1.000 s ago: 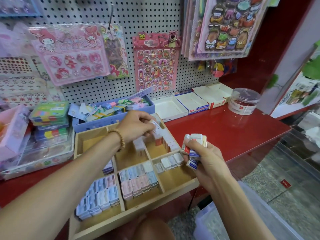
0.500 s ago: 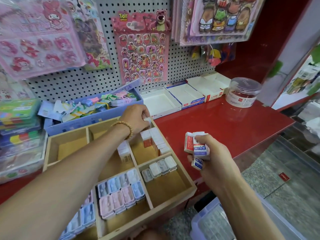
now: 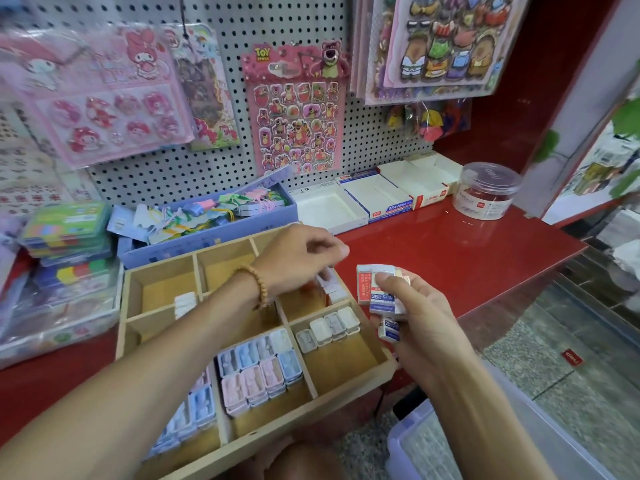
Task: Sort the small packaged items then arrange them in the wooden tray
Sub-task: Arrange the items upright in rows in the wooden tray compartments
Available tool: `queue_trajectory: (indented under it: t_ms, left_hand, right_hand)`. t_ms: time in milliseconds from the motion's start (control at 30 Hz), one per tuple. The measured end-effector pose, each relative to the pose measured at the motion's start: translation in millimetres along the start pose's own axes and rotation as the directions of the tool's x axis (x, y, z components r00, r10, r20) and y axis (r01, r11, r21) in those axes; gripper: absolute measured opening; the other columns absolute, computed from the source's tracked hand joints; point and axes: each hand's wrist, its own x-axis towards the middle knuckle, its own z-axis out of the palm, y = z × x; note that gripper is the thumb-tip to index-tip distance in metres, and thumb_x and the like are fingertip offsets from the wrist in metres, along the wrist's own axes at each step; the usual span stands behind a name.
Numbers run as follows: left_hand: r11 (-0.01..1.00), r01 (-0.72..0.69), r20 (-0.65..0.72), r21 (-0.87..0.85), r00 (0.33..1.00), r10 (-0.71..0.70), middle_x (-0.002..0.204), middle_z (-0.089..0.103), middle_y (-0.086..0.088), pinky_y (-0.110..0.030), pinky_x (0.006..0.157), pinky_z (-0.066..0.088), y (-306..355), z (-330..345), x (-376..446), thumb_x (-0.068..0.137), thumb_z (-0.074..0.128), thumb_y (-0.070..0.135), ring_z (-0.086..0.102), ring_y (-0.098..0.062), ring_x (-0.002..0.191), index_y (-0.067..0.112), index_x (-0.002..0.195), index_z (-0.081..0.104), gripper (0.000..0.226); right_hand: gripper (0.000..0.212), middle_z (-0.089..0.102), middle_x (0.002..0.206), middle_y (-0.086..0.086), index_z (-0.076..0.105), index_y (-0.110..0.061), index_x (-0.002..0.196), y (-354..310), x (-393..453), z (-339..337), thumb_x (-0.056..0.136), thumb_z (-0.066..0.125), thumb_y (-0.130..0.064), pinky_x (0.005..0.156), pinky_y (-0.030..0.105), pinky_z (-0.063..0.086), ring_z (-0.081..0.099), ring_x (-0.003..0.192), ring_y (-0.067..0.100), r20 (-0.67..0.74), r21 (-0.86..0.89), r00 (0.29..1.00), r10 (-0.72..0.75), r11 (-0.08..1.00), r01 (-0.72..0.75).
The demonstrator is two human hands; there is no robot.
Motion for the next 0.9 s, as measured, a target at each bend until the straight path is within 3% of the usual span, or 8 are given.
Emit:
queue_trajectory:
  t_ms: [200, 300, 400, 500, 600, 700, 800, 900]
  left_hand:
    - [0.982, 0.017, 0.206, -0.189, 0.978, 0.023, 0.077, 0.071, -0.001, -0.024, 0.058, 0.053, 15.1, 1.7, -30.5, 0.088, 0.069, 0.015, 0.068, -0.012, 0.068, 0.01, 0.107, 0.072, 0.02]
    - [0.97, 0.043, 0.177, -0.239, 0.984, 0.0, 0.071, 0.07, -0.001, -0.025, 0.059, 0.055, 19.5, -5.2, -36.9, 0.084, 0.071, 0.005, 0.066, -0.01, 0.059, 0.006, 0.099, 0.072, 0.015]
    - [0.95, 0.07, 0.182, -0.305, 0.983, -0.014, 0.066, 0.069, -0.002, -0.024, 0.061, 0.058, 24.3, -11.1, -42.3, 0.082, 0.07, -0.003, 0.066, -0.015, 0.059, 0.0, 0.098, 0.068, 0.016]
    - [0.956, 0.069, 0.16, -0.286, 0.987, -0.023, 0.067, 0.063, 0.0, -0.03, 0.068, 0.06, 24.8, -16.5, -44.5, 0.082, 0.069, -0.008, 0.064, -0.022, 0.065, 0.001, 0.108, 0.067, 0.028]
    - [0.989, 0.05, 0.064, -0.14, 0.997, -0.041, 0.078, 0.054, 0.0, -0.037, 0.074, 0.061, 17.7, -24.9, -39.6, 0.082, 0.07, -0.006, 0.059, -0.016, 0.068, 0.008, 0.11, 0.071, 0.032]
    - [0.981, -0.021, 0.019, 0.194, 1.0, 0.017, 0.088, 0.057, 0.003, -0.029, 0.073, 0.055, 2.6, -34.5, -28.9, 0.083, 0.071, 0.006, 0.056, -0.002, 0.062, 0.024, 0.109, 0.072, 0.031]
    - [0.901, -0.042, 0.027, 0.433, 0.999, 0.034, 0.095, 0.057, 0.005, -0.036, 0.082, 0.053, -6.7, -35.6, -18.5, 0.083, 0.071, 0.015, 0.056, -0.012, 0.084, 0.028, 0.106, 0.069, 0.027]
    - [0.807, -0.082, 0.06, 0.584, 0.996, 0.059, 0.091, 0.055, 0.006, -0.035, 0.077, 0.051, -13.9, -27.1, -9.6, 0.085, 0.071, 0.02, 0.054, -0.016, 0.084, 0.028, 0.101, 0.062, 0.02]
  right_hand:
    - [0.024, 0.066, 0.096, 0.025, 0.065, 0.001, 0.113, -2.2, -11.3, 11.0, 0.09, 0.065, -0.006, 0.072, 0.038, 0.052, 0.063, 0.079, 0.031, 0.073, 0.093, 0.997, -0.012, 0.996, 0.005]
    - [0.025, 0.067, 0.093, 0.022, 0.065, -0.001, 0.11, -2.2, -16.8, 16.2, 0.086, 0.068, -0.009, 0.062, 0.032, 0.054, 0.064, 0.074, 0.026, 0.088, 0.071, 0.996, -0.005, 0.998, -0.002]
    - [0.043, 0.065, 0.093, 0.022, 0.06, -0.001, 0.115, -0.2, -22.7, 19.7, 0.077, 0.073, -0.015, 0.057, 0.03, 0.053, 0.063, 0.074, 0.027, 0.077, 0.089, 0.997, 0.013, 0.996, -0.019]
    - [0.029, 0.066, 0.083, 0.015, 0.06, -0.007, 0.106, 0.8, -25.7, 19.2, 0.081, 0.073, -0.012, 0.042, 0.022, 0.047, 0.061, 0.058, 0.017, 0.038, 0.082, 0.999, 0.03, 0.996, -0.033]
    - [0.022, 0.065, 0.074, 0.012, 0.06, -0.008, 0.099, 1.2, -25.4, 13.3, 0.082, 0.074, -0.007, 0.041, 0.022, 0.045, 0.059, 0.054, 0.017, -0.018, 0.086, 0.999, 0.032, 0.996, -0.03]
    - [0.029, 0.064, 0.069, 0.011, 0.06, -0.009, 0.095, 0.1, -27.8, 8.4, 0.072, 0.077, -0.012, 0.044, 0.025, 0.045, 0.056, 0.053, 0.019, -0.049, 0.091, 0.998, 0.028, 0.996, -0.023]
    - [0.024, 0.064, 0.066, 0.01, 0.059, -0.01, 0.091, 0.8, -28.7, 3.3, 0.074, 0.077, -0.012, 0.043, 0.024, 0.044, 0.053, 0.055, 0.021, -0.076, 0.102, 0.997, 0.019, 0.995, -0.011]
    - [0.021, 0.064, 0.066, 0.011, 0.059, -0.01, 0.092, 2.1, -28.6, -0.3, 0.078, 0.075, -0.011, 0.041, 0.023, 0.044, 0.053, 0.055, 0.021, -0.077, 0.115, 0.997, 0.02, 0.993, -0.011]
